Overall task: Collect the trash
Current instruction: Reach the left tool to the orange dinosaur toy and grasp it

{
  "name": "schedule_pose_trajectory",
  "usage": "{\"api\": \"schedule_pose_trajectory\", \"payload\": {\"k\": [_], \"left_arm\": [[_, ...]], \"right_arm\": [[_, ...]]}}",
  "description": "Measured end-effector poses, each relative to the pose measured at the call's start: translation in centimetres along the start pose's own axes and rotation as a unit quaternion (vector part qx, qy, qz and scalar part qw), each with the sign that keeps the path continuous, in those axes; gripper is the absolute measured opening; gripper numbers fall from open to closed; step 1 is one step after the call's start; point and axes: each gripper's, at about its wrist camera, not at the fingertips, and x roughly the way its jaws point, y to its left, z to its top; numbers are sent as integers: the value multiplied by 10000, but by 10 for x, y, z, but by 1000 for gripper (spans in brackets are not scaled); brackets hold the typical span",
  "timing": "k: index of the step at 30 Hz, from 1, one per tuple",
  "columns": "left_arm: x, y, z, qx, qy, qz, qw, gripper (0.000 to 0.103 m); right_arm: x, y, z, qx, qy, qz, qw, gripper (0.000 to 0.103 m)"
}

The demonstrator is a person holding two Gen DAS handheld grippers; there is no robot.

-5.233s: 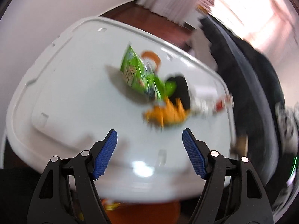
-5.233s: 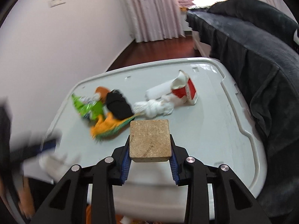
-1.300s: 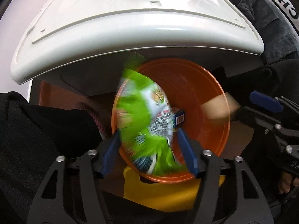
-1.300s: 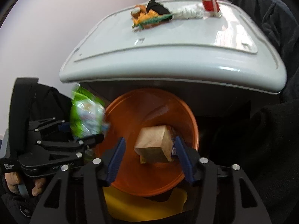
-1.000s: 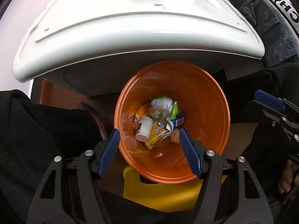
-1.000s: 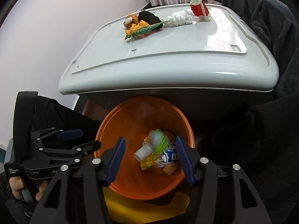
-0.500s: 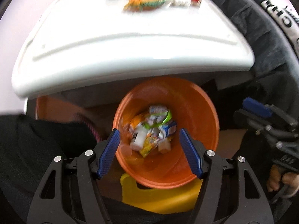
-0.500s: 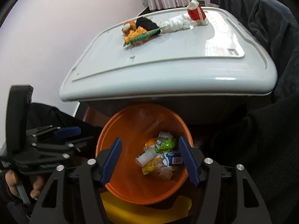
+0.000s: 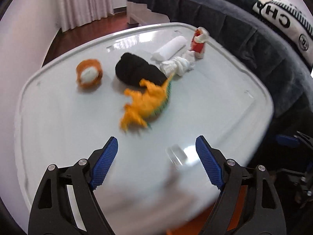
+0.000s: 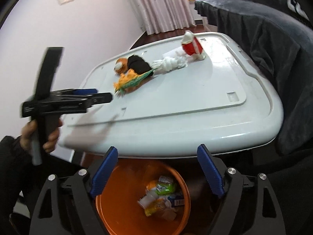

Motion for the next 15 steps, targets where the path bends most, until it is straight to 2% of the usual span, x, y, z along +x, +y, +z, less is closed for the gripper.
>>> {"api": "schedule_pose_trajectory", "payload": {"k": [3,7,12,14,15], "left_arm": [[24,2,16,473,29,27,9989,80],[47,2,29,874,82,-13,9961,80],[63,4,39,914,44,-11,9958,80],[67,8,41,703,20,-78,9975,76],[67,9,41,604,-32,-69,9981,69]], "right_arm": [[6,-10,-2,276,147,52,9995,82],[6,-12,-2,380,115,78,9992,82],[12,-7,-4,299,197,110,9993,82],[14,-6,-4,286,218,116,9993,82],[14,-6,-4,284,218,118,9993,82]]}}
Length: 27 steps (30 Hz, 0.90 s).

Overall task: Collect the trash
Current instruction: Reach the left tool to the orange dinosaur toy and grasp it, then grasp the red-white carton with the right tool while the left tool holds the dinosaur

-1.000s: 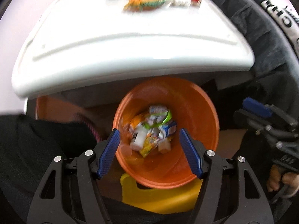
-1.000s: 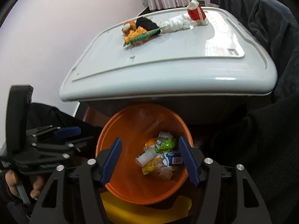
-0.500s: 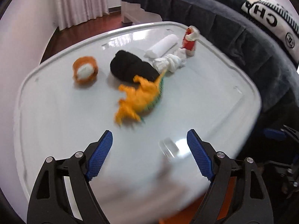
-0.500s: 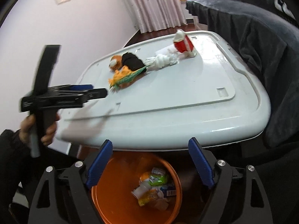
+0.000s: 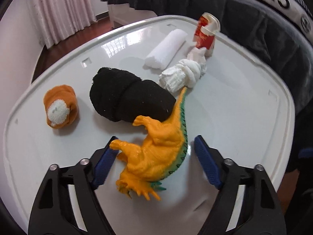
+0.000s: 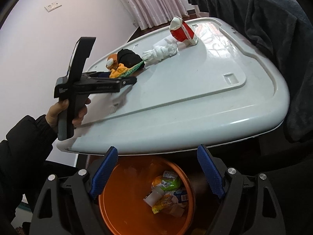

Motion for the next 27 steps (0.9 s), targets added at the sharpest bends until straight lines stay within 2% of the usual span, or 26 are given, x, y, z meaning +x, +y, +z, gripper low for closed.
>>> {"api": "schedule_pose_trajectory", "payload": {"k": [1,7,9,12,15,22,25,27], "left_arm": [[-1,1,-1,-96,-53,2,9999,65],[-16,-7,-19,-515,-132,132,9985,65],[-23,-10,-26,-742,-117,65,9972,64],[-40,-13,-40,-1102,-178,19,9937,62],[-62,-16,-54,-1357,-349,141,9900,62],[-75,1,-70,-1963,-511,401,9784,62],[-82,3,-69,-2100,-523,633,9742,62],[-89,3,-69,-2182,-547,718,9717,62]], "right_arm": [[0,0,0,0,-3,3,10000,82],[-1,2,1,-33,-39,15,10000,82],[-3,3,0,-61,-71,24,10000,82],[-4,4,-1,-86,-102,40,9999,82],[-5,4,-1,-122,-121,32,9998,82],[-4,9,1,-227,-80,2,9997,82],[-6,11,21,-222,-55,76,9997,82],[-9,16,50,-450,-175,-145,9987,82]]}}
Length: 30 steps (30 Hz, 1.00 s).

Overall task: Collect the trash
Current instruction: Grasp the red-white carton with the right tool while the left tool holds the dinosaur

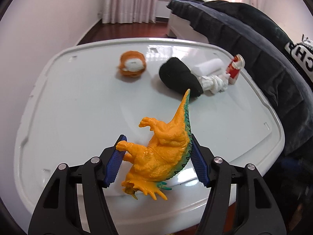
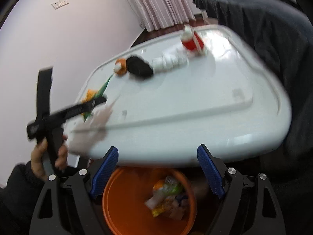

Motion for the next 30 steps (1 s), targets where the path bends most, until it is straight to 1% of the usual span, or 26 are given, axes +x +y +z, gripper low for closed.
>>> {"api": "schedule_pose_trajectory", "payload": {"k": [1,3,5,8,10,13,17,21,22,23,24,25,26,27,28,30], "left_arm": [[-7,0,-1,-54,-39,36,10000,62],[-16,-1,-4,-90,-103,69,9999,62],[-26,-3,-9,-85,-219,138,9996,62],[-33,-4,-13,-84,-378,204,9990,62],[-34,-2,-13,-74,-419,218,9989,62],[-35,1,-14,-121,-463,187,9987,62],[-36,3,-15,-137,-516,185,9984,62],[-36,3,-18,-152,-511,162,9984,62],[-35,4,-18,-157,-508,169,9984,62],[-35,4,-19,-163,-488,158,9986,62],[-35,3,-19,-157,-481,151,9986,62],[-34,3,-20,-146,-472,158,9987,62],[-34,3,-20,-137,-473,169,9986,62],[-34,3,-21,-125,-476,180,9986,62],[-34,3,-21,-116,-479,188,9986,62],[-34,2,-21,-110,-495,204,9985,62]], "right_arm": [[1,0,15,-100,-60,-164,9998,82],[5,-5,50,-237,-395,-536,9975,82],[21,-12,82,-295,-462,-887,9945,82],[49,-23,116,-215,-477,-1089,9927,82],[67,-25,132,-253,-578,-1282,9897,82],[89,-23,144,-391,-667,-1477,9860,82],[122,-27,155,-495,-660,-1822,9798,82],[144,-38,160,-311,-532,-2002,9778,81],[149,-40,162,-323,-554,-2045,9768,76],[151,-40,163,-355,-553,-2081,9759,69],[155,-40,165,-382,-517,-2111,9754,63],[160,-41,164,-384,-431,-2106,9759,49],[163,-42,162,-382,-383,-2160,9749,42],[163,-41,160,-382,-418,-2185,9742,41],[161,-40,158,-370,-452,-2207,9736,38],[155,-38,156,-334,-519,-2125,9752,36]]}}
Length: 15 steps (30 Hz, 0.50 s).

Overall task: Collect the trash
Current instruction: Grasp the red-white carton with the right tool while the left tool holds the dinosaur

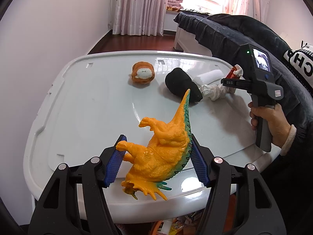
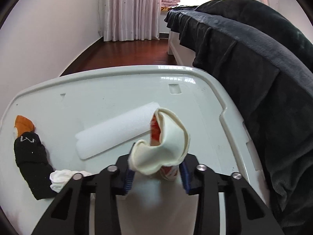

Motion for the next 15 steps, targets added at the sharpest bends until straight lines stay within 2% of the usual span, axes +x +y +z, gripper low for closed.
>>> {"api": "schedule_pose_trajectory", "payload": {"k": [7,15], "left_arm": [[-7,-6,0,55,-138,-37,9999,62],[-31,-23,-4,150,-200,-79,9997,62]], "right_arm": [[-53,-9,-3,0,-383,402,9985,36],[-123,-10,-25,-175,-510,938,9941,36]]}}
